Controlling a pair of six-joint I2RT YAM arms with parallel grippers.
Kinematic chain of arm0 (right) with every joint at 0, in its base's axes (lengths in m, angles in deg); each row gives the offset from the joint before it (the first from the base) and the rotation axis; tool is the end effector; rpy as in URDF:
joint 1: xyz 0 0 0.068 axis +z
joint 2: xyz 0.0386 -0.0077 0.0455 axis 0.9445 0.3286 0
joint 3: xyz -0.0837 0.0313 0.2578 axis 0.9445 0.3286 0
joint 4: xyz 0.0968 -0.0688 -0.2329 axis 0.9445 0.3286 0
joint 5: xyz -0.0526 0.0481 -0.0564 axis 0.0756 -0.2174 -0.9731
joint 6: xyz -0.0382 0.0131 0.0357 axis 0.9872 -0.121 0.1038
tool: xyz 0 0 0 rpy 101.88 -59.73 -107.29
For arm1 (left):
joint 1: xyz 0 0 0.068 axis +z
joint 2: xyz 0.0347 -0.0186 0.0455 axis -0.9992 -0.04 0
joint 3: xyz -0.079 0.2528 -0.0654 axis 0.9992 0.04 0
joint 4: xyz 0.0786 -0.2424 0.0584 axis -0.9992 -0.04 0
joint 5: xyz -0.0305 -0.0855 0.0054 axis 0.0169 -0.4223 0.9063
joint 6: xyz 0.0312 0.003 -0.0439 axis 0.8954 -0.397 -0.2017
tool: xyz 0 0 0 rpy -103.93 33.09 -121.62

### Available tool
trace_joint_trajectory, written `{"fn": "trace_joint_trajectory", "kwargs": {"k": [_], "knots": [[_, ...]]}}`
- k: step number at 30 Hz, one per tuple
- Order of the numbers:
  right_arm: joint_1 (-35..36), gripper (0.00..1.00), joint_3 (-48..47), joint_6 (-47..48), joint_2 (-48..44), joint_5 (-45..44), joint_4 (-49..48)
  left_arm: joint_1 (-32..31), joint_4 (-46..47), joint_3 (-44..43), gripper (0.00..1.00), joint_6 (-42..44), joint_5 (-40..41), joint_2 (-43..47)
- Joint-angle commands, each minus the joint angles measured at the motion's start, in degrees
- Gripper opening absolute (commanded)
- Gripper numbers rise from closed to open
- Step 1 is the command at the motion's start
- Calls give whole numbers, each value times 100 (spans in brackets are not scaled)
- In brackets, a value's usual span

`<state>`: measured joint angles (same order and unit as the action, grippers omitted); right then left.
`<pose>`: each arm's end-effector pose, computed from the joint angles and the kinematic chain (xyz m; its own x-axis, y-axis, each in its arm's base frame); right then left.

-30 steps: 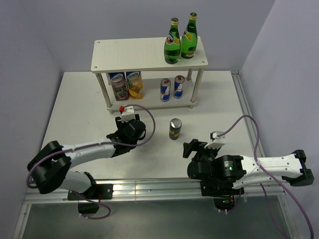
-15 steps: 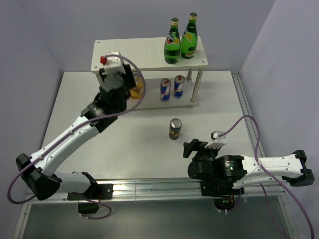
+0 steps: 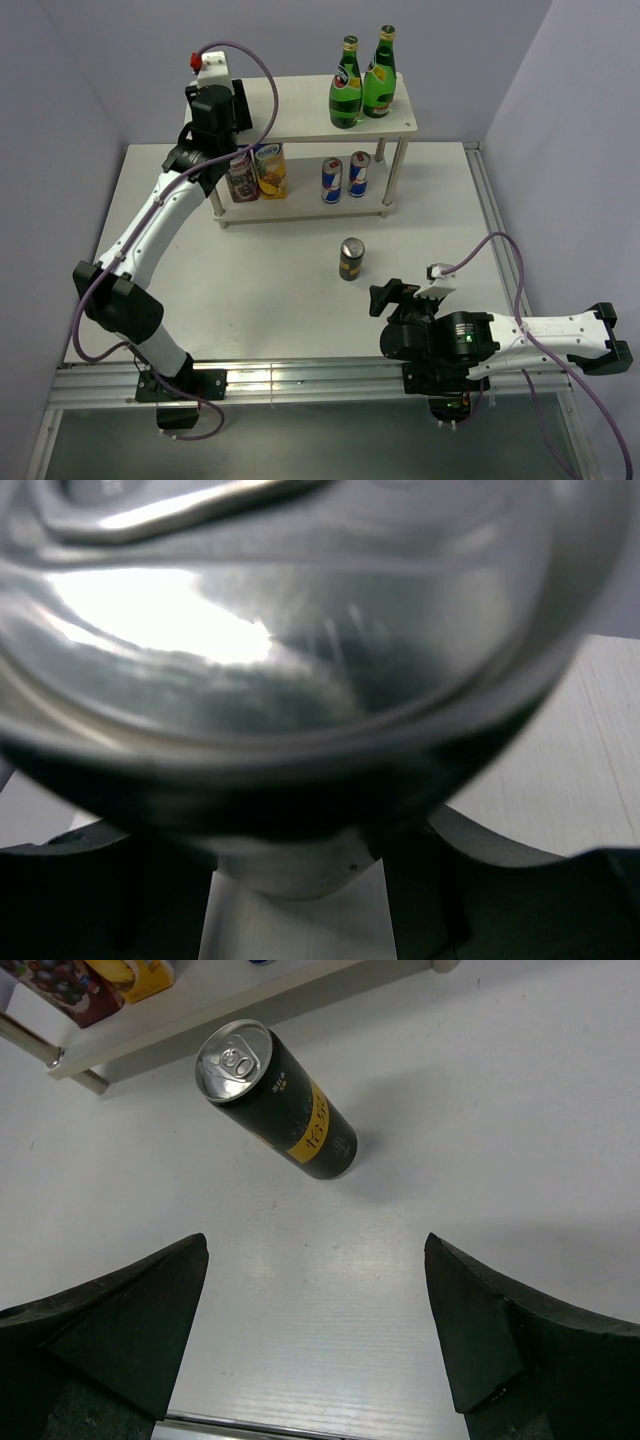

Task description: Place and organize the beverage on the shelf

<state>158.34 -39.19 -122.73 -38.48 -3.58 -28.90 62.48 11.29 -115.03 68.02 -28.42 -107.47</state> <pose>0.0372 0.1054 0.2483 -0.3753 0.3343 -0.8645 -0.0211 0.9294 0.3685 0.3459 -0.1414 0.4561 -0.0712 -0.1335 -0.9885 -0.1490 0.9813 -0.1217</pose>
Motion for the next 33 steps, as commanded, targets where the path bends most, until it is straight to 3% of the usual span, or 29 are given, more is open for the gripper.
{"fn": "trace_joint_trajectory", "kwargs": {"k": [1,9,11,15,17,22,24,33], "knots": [[45,95,35,-92,-35,-256,-61,203,218,-428,1,-112,-381,-39],[72,95,9,-189,35,-265,18,379,218,-384,4,-112,-355,-154],[80,95,0,-207,26,-274,27,379,279,-288,18,-130,-337,-119],[80,95,9,-224,35,-282,44,370,289,-155,57,-138,-443,-40],[80,95,0,-233,35,-274,44,370,253,-155,68,-147,-460,-39],[80,95,-9,-277,79,-291,88,353,148,-173,79,-182,-417,-48],[80,95,-9,-286,96,-300,88,344,174,-138,91,-191,-390,13],[80,96,-26,-365,140,-309,158,151,51,-208,97,-60,-180,356]]}}
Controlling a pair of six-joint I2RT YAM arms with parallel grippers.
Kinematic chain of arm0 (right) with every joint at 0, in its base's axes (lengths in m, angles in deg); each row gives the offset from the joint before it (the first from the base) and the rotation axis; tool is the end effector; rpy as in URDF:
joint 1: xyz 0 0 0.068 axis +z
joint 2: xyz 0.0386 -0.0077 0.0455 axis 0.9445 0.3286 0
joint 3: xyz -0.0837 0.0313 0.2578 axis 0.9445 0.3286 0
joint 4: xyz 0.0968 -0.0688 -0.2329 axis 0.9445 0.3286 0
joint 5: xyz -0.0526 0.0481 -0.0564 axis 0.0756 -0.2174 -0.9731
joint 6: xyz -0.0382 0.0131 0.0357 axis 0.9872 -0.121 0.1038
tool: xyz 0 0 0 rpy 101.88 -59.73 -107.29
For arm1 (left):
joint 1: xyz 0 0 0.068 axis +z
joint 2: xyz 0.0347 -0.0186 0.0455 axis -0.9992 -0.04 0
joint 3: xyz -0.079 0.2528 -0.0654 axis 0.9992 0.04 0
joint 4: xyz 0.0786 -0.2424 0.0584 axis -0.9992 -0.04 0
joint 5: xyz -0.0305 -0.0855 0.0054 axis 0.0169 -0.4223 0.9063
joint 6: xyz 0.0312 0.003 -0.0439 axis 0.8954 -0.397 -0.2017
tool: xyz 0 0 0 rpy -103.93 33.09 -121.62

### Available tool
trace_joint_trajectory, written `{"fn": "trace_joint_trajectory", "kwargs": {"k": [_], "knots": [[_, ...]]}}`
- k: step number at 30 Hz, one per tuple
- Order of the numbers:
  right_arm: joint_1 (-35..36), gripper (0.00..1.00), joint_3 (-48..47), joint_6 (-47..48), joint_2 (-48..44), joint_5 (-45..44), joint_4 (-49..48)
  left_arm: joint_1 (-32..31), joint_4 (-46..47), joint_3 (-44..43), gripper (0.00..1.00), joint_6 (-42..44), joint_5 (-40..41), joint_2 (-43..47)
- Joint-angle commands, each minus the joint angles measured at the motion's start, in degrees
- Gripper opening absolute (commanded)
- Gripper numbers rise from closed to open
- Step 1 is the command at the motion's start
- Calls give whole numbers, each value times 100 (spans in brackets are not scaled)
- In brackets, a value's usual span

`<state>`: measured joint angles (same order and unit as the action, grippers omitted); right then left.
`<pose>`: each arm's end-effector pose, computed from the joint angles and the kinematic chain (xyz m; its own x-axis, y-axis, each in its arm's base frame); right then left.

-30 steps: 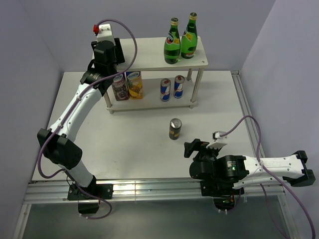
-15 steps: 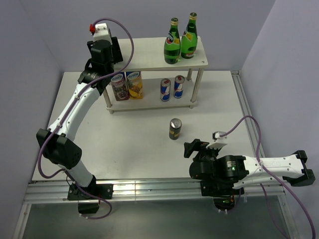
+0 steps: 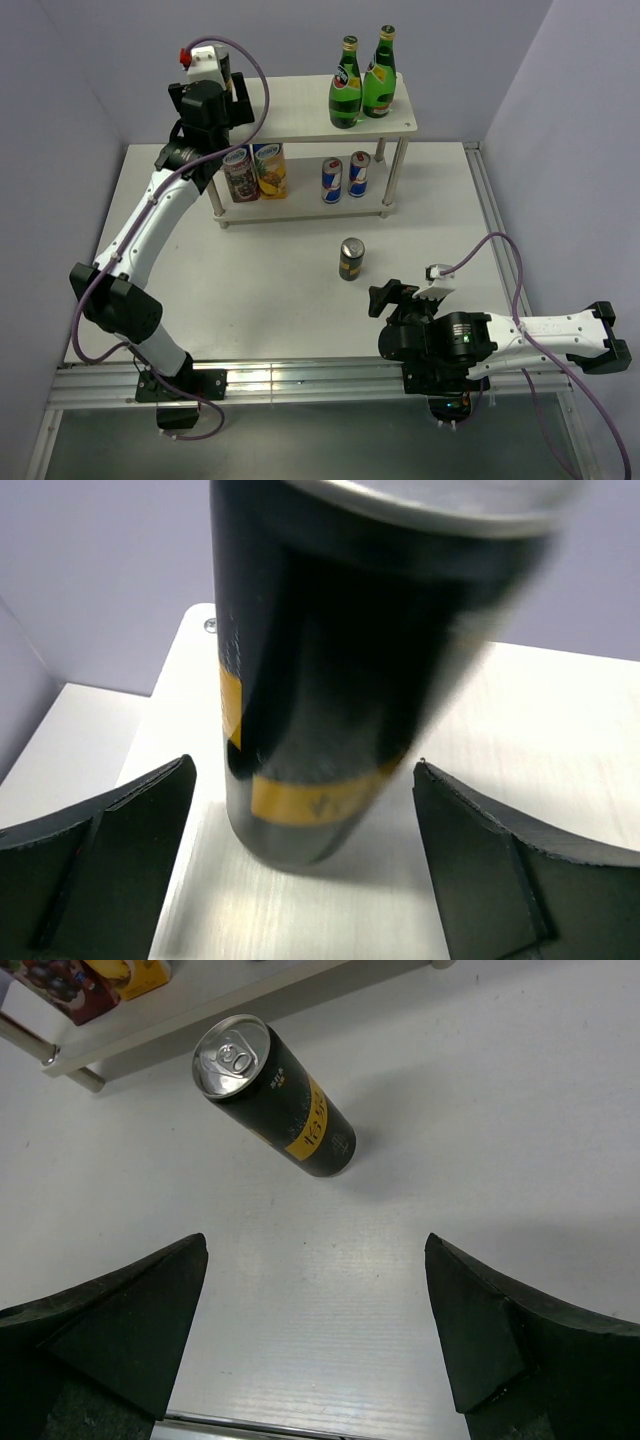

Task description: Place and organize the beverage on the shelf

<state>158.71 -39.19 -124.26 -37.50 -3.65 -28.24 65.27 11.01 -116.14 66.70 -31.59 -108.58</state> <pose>0.0366 0.1070 0.2463 -0.3778 0.3322 -0.8643 -0.0165 0.9309 0.3650 0.3573 -0.1283 0.4551 -0.0756 -0.1591 -0.9844 -0.1455 0.9784 -0.1470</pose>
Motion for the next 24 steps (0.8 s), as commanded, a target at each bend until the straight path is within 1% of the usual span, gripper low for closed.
{"fn": "trace_joint_trajectory", "kwargs": {"k": [1,4,9,12,13,14,15,16,17,18,19,20,21,22,23,24], "knots": [[43,96,-35,-229,51,-311,102,-243,71,-88,97,107,155,528],[43,96,-44,-256,60,-302,128,-541,45,-61,97,239,305,792],[43,96,-62,-317,112,-337,172,-762,-324,-62,98,98,103,1249],[52,96,-70,-379,139,-346,233,-1148,-535,166,98,90,-11,1618],[43,96,-79,-388,130,-338,251,-1419,-536,324,98,81,-229,1723],[43,96,-79,-431,130,-346,277,-1552,-483,534,98,63,-414,2038],[52,96,-71,-440,130,-346,278,-1710,-396,1111,98,37,-581,2206],[43,96,-79,-440,121,-346,278,-1990,-143,1447,99,2,-757,2382],[43,96,-79,-449,104,-364,286,-2123,60,2225,99,-59,-1028,2732],[43,96,-79,-449,112,-364,295,-2377,253,2650,99,-156,-1136,2883],[43,96,-79,-475,104,-381,312,-2475,664,3046,99,-313,-1319,3006],[52,96,-79,-545,112,-390,365,-2563,851,3807,99,-437,-1504,3173],[52,96,-71,-589,112,-408,391,-2712,1305,4180,99,-708,-1584,3209],[43,96,-70,-633,121,-408,392,-2792,1615,4532,98,-780,-1750,3236],[43,96,-79,-651,121,-417,427,-2871,1983,5231,98,-842,-1891,3227],[43,96,-79,-669,130,-425,444,-3141,2274,5552,97,-886,-1805,3210]]}}
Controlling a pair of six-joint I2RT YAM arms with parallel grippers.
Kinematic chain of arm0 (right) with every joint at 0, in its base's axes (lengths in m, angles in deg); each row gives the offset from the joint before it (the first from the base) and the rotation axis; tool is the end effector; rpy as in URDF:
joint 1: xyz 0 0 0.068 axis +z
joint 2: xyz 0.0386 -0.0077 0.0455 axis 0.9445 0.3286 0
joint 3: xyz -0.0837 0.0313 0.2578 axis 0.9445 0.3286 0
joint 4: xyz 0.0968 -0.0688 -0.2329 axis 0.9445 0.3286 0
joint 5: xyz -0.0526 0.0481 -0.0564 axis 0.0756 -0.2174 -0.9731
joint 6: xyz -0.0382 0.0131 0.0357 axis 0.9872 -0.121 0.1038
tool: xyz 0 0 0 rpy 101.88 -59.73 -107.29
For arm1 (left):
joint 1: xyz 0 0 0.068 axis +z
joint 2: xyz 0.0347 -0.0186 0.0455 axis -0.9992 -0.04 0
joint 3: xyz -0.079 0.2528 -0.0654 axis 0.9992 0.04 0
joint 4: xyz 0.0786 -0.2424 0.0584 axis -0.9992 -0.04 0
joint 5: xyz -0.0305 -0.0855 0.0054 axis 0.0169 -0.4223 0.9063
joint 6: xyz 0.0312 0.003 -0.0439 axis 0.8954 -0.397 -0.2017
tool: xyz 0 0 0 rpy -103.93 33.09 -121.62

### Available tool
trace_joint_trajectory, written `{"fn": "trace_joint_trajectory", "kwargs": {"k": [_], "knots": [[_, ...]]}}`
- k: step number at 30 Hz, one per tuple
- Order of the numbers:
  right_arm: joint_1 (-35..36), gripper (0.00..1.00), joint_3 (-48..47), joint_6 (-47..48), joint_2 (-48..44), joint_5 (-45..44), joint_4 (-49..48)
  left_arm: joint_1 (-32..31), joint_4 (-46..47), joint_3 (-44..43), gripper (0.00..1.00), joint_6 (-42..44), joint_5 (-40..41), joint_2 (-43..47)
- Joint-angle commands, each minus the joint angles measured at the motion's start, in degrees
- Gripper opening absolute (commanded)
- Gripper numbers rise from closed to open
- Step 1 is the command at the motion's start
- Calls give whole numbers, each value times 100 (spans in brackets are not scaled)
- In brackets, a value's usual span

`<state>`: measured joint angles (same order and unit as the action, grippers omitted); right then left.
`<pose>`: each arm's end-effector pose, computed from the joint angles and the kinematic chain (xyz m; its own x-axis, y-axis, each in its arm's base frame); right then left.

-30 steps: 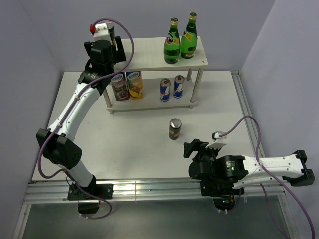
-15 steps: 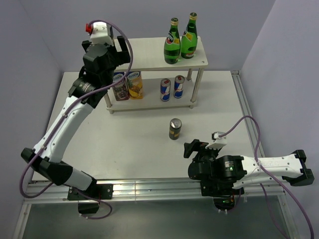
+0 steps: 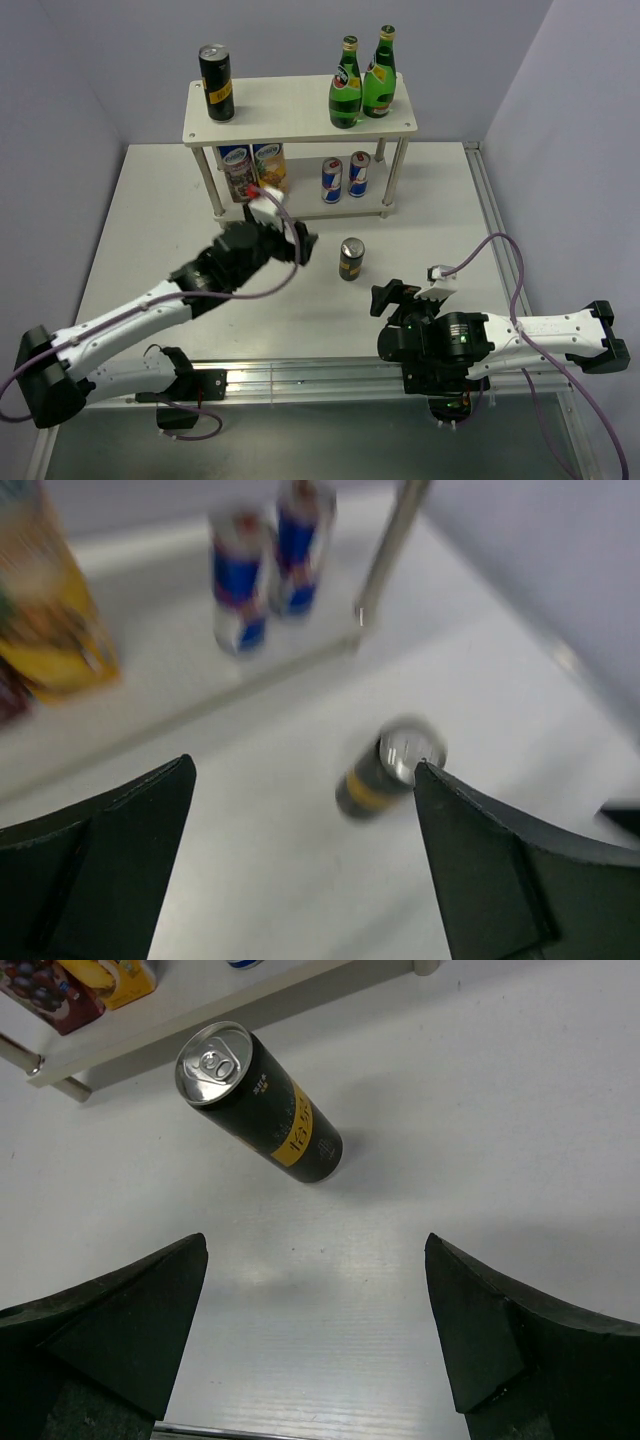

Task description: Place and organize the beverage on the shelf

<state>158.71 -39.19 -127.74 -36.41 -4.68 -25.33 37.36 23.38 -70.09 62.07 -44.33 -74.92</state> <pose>0.0368 0.1052 0.2432 -0.3636 0.3308 -0.8708 0.0086 0.9360 0.3519 0.1658 -0.1835 0.3688 -0.2231 -0.1520 -0.9629 0.5061 0.8261 -0.2477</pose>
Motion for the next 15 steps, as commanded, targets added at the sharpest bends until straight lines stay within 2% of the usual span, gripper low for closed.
{"fn": "trace_joint_trajectory", "kwargs": {"k": [1,2,3,5,13,15], "knots": [[43,96,-88,-347,38,-314,171,-544,1327,1228,97,-388,-469,-191],[43,96,-88,-348,47,-305,171,-720,2069,1762,97,-344,-408,-278],[52,96,-97,-330,56,-305,163,-1053,2312,1932,97,-326,-181,-366],[52,96,-97,-313,65,-305,154,-1223,3047,2292,97,-300,-213,-742],[61,96,-70,-339,29,-314,154,-1320,4808,2435,98,-291,-258,-2150],[52,96,-70,-348,29,-323,163,-1320,4985,2330,98,-256,-197,-2519]]}}
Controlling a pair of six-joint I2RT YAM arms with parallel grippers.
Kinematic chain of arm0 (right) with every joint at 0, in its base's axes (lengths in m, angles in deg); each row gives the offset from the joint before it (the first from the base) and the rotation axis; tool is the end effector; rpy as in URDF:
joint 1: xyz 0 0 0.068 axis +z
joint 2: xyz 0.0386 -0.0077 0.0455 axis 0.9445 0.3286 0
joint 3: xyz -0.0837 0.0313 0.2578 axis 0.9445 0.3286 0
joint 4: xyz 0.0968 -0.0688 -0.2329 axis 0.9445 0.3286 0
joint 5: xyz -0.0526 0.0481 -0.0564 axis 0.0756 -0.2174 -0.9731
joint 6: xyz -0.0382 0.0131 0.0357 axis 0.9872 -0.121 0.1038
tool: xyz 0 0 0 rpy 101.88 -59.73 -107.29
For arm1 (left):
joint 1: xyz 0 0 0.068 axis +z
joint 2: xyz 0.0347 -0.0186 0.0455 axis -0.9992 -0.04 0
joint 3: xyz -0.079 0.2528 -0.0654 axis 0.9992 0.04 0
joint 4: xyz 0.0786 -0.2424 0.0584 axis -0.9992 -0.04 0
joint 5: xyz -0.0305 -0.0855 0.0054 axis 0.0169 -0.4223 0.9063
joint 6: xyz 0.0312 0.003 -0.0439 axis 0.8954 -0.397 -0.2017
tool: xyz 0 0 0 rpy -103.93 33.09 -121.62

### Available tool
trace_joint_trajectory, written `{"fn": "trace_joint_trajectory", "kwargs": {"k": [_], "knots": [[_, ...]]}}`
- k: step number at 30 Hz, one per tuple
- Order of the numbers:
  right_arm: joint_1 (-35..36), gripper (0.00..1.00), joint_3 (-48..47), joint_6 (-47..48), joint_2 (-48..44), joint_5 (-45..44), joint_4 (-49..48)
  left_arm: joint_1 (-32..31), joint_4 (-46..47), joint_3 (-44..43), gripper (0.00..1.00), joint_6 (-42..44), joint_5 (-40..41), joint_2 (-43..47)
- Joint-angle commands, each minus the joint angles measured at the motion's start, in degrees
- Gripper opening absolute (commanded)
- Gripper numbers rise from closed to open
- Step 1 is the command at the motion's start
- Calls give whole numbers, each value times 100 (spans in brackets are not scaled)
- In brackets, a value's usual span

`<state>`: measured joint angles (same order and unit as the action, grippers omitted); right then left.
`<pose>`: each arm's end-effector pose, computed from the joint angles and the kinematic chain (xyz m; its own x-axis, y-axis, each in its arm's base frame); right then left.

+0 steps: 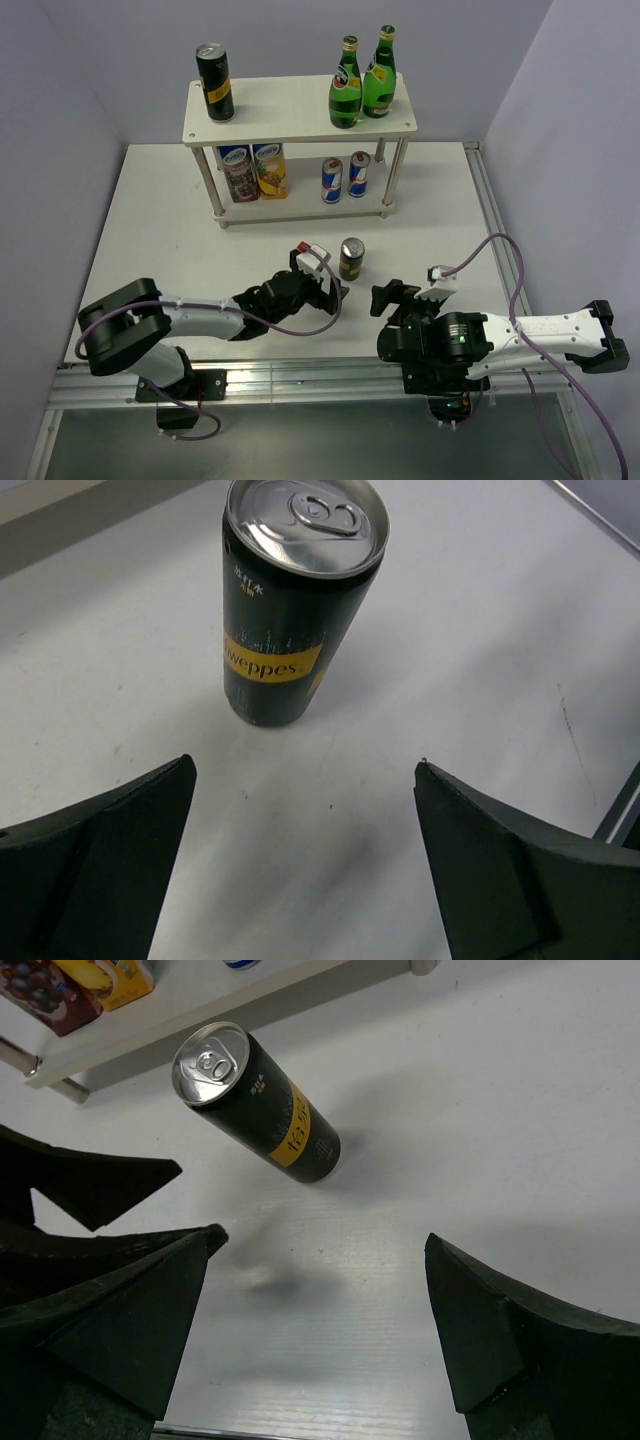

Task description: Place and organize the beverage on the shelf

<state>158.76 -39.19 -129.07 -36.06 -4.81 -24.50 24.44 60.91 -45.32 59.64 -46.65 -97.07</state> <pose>0.0367 0.1049 0.2423 -0.3622 0.3345 -0.8700 0.0166 0.9355 0.3528 0.1380 -0.2536 0.1892 -0.3583 0.0201 -0.9334 0.6729 0.6986 -0.2433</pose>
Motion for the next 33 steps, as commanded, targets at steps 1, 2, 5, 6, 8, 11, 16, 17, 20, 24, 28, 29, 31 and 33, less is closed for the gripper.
{"fn": "trace_joint_trajectory", "kwargs": {"k": [1,2,5,6,8,11,16,17,20,24,28,29,31,33], "knots": [[56,96,-70,-223,-6,-310,88,-28,1451,-190,98,13,79,-428],[48,96,-62,-223,-14,-310,80,-28,1549,-269,98,39,88,-664],[48,96,-62,-214,-32,-309,80,-37,1857,-436,98,83,184,-1087],[48,96,-62,-214,-32,-301,80,-37,1875,-498,98,92,211,-1184],[48,96,-53,-197,-41,-310,53,-37,2067,-603,98,136,255,-1438],[48,96,-44,-135,-50,-301,9,-37,2234,-779,98,163,290,-1781],[48,96,-44,-109,-41,-292,-8,-28,2358,-1078,98,180,360,-2318],[56,96,-35,-118,-49,-292,-8,-28,2349,-1131,97,180,343,-2389],[48,96,-27,-83,-67,-283,-43,-28,2463,-1272,97,180,352,-2652],[56,96,-26,-30,-58,-274,-79,33,2490,-1526,86,137,396,-2986],[56,96,-35,-12,-32,-266,-96,174,2569,-1842,83,162,395,-3373],[56,97,-35,-4,-32,-266,-96,200,2569,-1887,83,189,422,-3409],[56,97,-27,31,-32,-257,-131,235,2630,-1966,83,215,483,-3488],[56,97,-26,58,-32,-257,-149,306,2622,-2054,83,224,457,-3540]]}}
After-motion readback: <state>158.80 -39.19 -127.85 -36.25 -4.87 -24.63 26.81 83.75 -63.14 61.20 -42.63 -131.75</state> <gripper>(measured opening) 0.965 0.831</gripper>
